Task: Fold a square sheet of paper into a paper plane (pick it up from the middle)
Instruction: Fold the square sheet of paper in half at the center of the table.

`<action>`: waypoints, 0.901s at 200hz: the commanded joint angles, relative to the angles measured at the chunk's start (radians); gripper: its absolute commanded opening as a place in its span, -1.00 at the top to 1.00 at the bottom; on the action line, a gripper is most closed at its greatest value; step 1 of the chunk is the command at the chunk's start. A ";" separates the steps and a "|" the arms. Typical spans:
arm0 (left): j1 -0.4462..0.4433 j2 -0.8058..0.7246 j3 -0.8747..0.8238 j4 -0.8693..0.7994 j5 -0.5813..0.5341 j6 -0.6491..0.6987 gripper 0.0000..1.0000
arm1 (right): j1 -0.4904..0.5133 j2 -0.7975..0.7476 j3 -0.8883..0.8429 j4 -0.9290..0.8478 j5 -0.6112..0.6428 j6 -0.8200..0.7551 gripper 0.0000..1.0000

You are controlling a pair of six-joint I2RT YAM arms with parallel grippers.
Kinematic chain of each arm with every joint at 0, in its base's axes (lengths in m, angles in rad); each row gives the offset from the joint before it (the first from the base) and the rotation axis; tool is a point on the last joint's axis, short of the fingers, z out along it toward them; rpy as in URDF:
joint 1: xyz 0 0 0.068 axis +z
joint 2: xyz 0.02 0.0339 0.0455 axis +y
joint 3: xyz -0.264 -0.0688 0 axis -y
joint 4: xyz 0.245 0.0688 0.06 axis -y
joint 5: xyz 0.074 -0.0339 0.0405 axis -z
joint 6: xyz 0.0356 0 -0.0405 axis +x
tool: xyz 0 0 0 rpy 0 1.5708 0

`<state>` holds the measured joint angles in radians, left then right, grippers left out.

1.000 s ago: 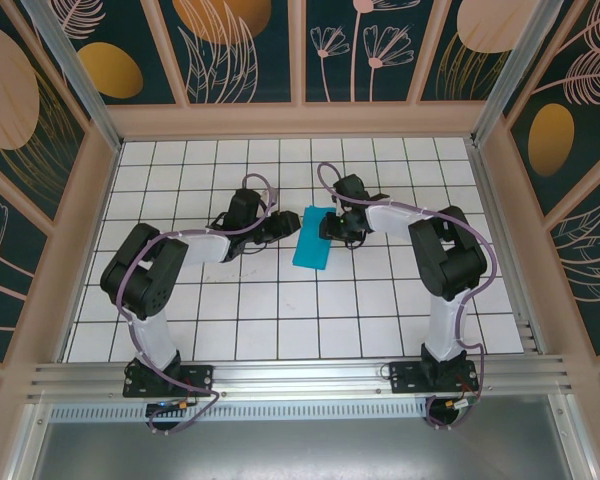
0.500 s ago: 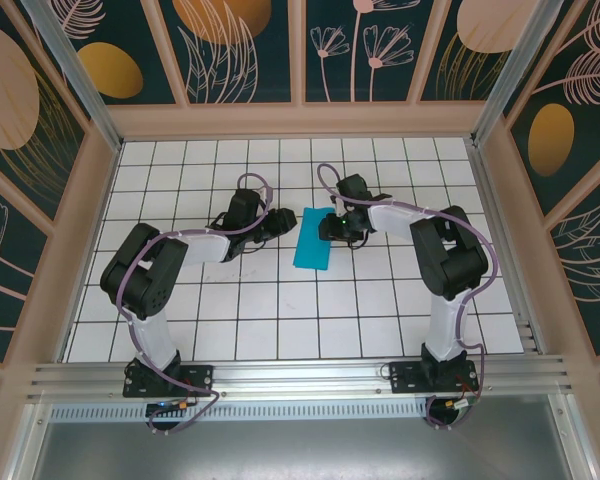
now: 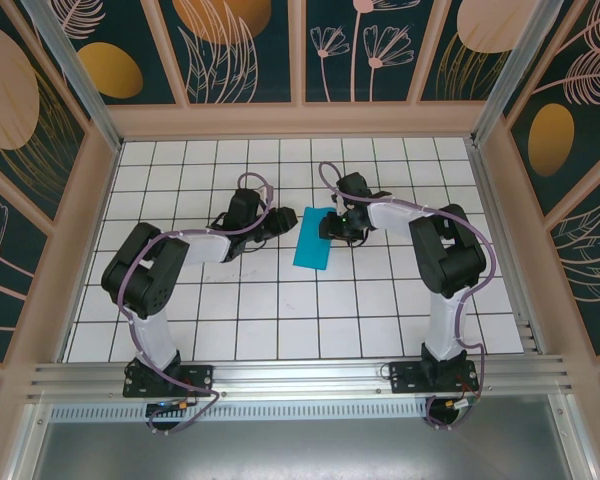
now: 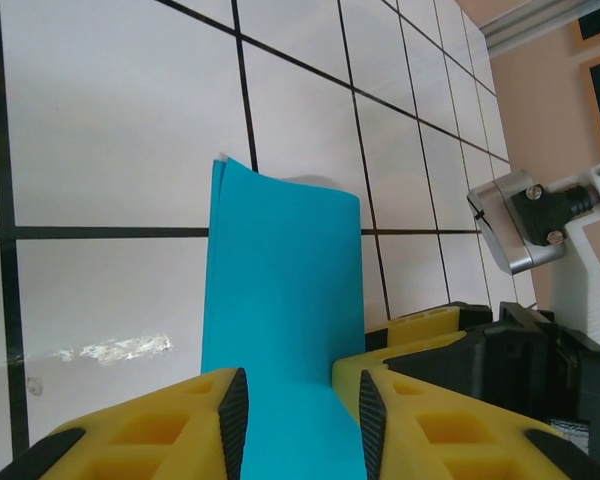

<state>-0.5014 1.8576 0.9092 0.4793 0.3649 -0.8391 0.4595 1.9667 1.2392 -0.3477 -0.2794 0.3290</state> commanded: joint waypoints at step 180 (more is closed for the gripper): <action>-0.003 0.111 0.095 0.014 0.127 0.022 0.48 | -0.001 0.150 0.005 -0.173 0.099 -0.010 0.05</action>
<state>-0.5014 1.9434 0.9627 0.4683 0.4362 -0.8200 0.4610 2.0014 1.2945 -0.4126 -0.2798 0.3202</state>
